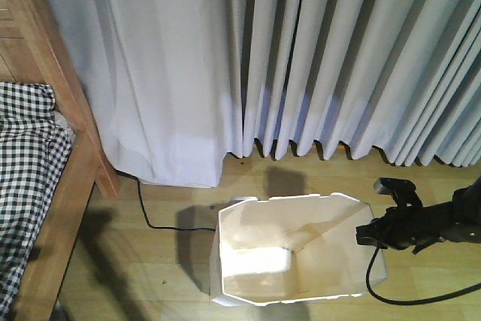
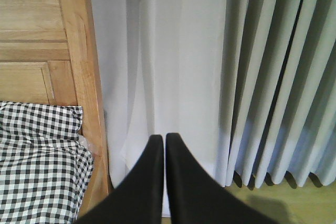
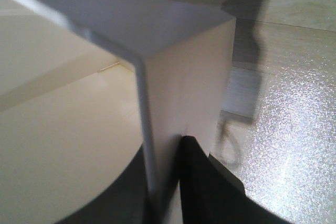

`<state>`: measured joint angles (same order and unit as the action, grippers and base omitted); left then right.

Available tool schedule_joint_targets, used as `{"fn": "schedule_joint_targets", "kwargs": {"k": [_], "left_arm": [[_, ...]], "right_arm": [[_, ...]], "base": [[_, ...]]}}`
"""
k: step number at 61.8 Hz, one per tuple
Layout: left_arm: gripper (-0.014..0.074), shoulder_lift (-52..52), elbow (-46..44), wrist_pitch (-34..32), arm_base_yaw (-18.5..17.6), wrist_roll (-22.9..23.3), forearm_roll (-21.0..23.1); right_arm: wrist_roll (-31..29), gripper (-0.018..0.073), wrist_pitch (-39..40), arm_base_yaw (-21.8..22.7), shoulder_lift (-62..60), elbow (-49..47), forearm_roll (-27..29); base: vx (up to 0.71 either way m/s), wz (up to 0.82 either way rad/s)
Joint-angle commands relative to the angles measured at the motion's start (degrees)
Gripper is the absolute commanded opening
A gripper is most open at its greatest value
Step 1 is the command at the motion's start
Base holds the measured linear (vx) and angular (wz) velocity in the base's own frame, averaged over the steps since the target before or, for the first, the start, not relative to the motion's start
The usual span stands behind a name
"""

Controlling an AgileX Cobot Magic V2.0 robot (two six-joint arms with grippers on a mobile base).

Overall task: Move trash bin to bedside with robot
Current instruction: 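Lower the bin to the floor next to the bed with the right gripper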

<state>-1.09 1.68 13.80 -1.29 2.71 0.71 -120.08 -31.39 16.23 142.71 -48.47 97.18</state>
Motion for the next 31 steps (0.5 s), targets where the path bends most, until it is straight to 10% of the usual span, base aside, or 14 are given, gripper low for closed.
{"fn": "schedule_joint_targets", "kwargs": {"k": [1,31], "left_arm": [[-0.0006,-0.6,1.7,-3.9,-0.3,0.5,0.2],[-0.0006,-0.6,1.7,-3.8,-0.3,0.5,0.2]], "right_arm": [[0.1,-0.0004,-13.3,0.2,-3.9,-0.1,0.1],[2.1,-0.0004,-14.0,0.2,-3.8,-0.3,2.0]], "base": [[0.00,0.00],[0.00,0.00]]}}
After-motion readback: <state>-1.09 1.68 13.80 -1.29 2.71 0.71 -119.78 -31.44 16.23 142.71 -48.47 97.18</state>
